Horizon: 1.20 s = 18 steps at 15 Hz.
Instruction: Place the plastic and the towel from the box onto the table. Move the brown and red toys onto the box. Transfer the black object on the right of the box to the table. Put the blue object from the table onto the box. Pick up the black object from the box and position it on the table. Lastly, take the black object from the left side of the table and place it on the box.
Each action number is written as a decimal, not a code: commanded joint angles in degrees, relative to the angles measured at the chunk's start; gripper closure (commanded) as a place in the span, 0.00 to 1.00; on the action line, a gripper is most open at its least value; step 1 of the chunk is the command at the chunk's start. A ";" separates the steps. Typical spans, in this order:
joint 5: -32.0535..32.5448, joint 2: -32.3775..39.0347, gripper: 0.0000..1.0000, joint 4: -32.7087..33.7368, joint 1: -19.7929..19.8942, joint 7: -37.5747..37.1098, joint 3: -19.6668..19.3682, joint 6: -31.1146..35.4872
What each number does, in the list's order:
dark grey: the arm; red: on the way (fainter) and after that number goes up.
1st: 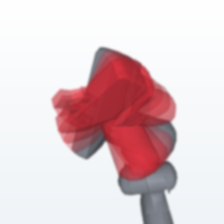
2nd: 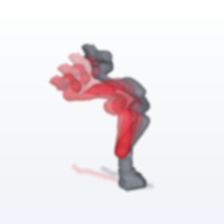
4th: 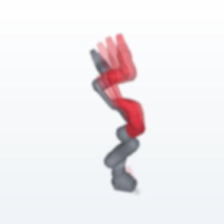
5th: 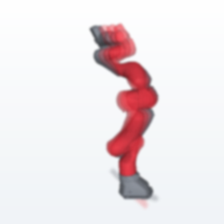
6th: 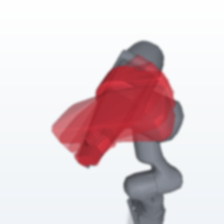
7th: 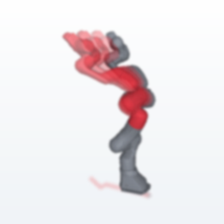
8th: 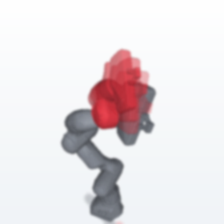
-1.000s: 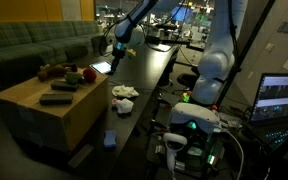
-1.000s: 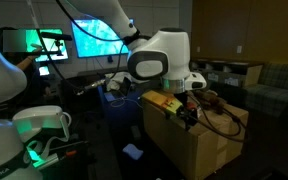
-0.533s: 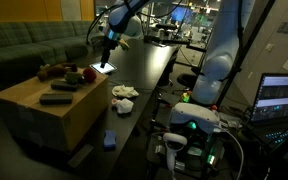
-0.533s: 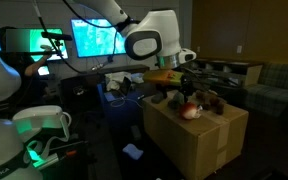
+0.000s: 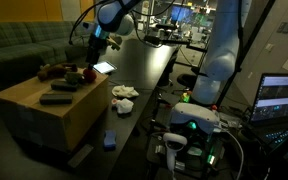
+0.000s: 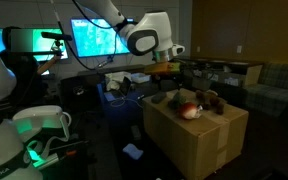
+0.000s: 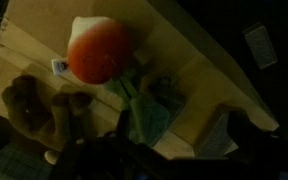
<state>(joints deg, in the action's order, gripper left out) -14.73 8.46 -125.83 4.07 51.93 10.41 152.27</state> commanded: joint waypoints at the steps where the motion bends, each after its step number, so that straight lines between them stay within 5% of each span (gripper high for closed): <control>1: 4.44 4.50 0.00 5.70 -2.67 -1.03 -0.93 -0.79; 18: 18.89 24.64 0.00 28.84 -6.39 -3.13 -0.34 -6.27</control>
<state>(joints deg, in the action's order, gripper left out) 2.20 29.08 -103.65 -1.71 49.86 10.52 148.96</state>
